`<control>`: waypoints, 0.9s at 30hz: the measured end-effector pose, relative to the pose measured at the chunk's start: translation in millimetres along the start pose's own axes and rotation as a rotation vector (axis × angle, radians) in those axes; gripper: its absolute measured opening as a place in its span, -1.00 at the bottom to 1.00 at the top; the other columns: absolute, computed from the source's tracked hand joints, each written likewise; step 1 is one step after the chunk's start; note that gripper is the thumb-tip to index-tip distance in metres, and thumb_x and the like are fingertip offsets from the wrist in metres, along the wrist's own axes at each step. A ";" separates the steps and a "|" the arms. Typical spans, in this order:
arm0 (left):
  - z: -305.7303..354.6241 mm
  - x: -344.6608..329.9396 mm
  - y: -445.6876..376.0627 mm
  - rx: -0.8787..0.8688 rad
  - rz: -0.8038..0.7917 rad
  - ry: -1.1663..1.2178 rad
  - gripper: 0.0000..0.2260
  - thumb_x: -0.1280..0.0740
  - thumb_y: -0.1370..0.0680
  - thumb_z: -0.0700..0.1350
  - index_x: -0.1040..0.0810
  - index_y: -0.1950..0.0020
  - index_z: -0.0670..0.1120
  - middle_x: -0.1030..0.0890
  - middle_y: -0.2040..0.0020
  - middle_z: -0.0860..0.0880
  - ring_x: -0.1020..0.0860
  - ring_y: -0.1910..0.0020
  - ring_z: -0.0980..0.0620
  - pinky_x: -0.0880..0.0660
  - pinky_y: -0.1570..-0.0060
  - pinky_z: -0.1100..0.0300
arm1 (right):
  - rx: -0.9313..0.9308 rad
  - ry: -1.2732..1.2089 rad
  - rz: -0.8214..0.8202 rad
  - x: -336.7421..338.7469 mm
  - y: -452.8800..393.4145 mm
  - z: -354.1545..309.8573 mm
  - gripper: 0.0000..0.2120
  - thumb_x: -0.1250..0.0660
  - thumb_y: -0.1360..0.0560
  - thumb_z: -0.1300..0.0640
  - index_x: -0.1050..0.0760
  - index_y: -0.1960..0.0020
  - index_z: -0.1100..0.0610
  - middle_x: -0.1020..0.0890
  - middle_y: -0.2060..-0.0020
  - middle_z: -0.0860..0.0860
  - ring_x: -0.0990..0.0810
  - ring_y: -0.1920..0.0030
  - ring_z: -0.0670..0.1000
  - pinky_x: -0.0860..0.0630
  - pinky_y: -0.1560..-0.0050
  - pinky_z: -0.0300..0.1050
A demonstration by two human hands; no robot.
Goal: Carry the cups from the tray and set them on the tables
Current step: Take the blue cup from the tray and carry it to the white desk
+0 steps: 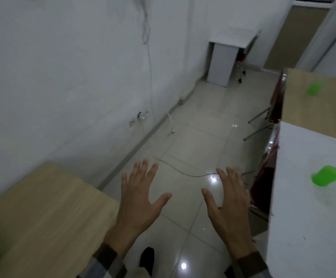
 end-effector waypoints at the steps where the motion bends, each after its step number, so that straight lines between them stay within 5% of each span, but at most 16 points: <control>1: -8.4 7.0 11.1 0.028 0.003 -0.015 -0.16 -0.10 -0.48 0.48 0.03 -0.70 0.24 0.15 -0.71 0.16 0.25 -0.68 0.18 0.29 -0.65 -0.09 | 0.005 -0.006 -0.030 -8.9 5.3 -6.6 -0.39 -0.29 -0.58 -0.22 -0.25 -0.57 -0.12 -0.18 -0.65 -0.04 0.00 -0.67 0.04 0.01 -0.60 0.38; 13: -177.7 108.3 138.0 0.432 0.218 -0.050 -0.17 -0.09 -0.44 0.50 -0.02 -0.67 0.28 0.13 -0.69 0.25 0.22 -0.67 0.23 0.30 -0.64 -0.03 | 0.267 -0.106 -0.433 -163.6 60.8 -159.3 -0.31 -0.37 -0.57 -0.14 -0.16 -0.62 -0.13 -0.13 -0.66 -0.02 0.05 -0.67 0.02 0.04 -0.61 0.27; 19: -283.6 160.5 221.2 0.628 0.415 0.068 -0.20 -0.19 -0.43 0.47 -0.11 -0.63 0.26 -0.10 -0.68 0.21 0.01 -0.67 0.23 0.16 -0.63 0.11 | 0.355 -0.050 -0.608 -255.8 108.0 -248.9 -0.29 -0.33 -0.57 -0.19 -0.13 -0.63 -0.11 -0.10 -0.67 -0.01 0.07 -0.67 0.02 0.05 -0.60 0.27; 23: -349.9 188.4 281.8 0.800 0.596 0.145 -0.16 -0.38 -0.45 0.36 -0.23 -0.66 0.09 -0.26 -0.61 0.16 -0.20 -0.64 0.09 -0.12 -0.64 -0.09 | 0.464 0.001 -0.687 -320.4 153.3 -302.4 -0.28 -0.33 -0.58 -0.21 -0.13 -0.63 -0.08 -0.14 -0.66 0.02 0.03 -0.67 0.06 0.02 -0.58 0.30; 27: -414.2 201.6 331.9 0.989 0.766 0.277 -0.09 -0.56 -0.48 0.12 -0.16 -0.70 0.04 -0.27 -0.66 0.02 -0.24 -0.63 0.04 -0.23 -0.60 -0.06 | 0.612 0.041 -0.777 -384.3 200.1 -347.9 -0.23 -0.21 -0.55 -0.34 -0.05 -0.64 -0.11 -0.10 -0.67 0.01 0.04 -0.67 0.04 -0.02 -0.56 0.31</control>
Point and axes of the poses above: each hand's wrist, its own y-axis away from the middle knuckle, its own x-axis out of the back of the hand, z = x × y, the point moved 5 cm from there along -y, towards the middle knuckle
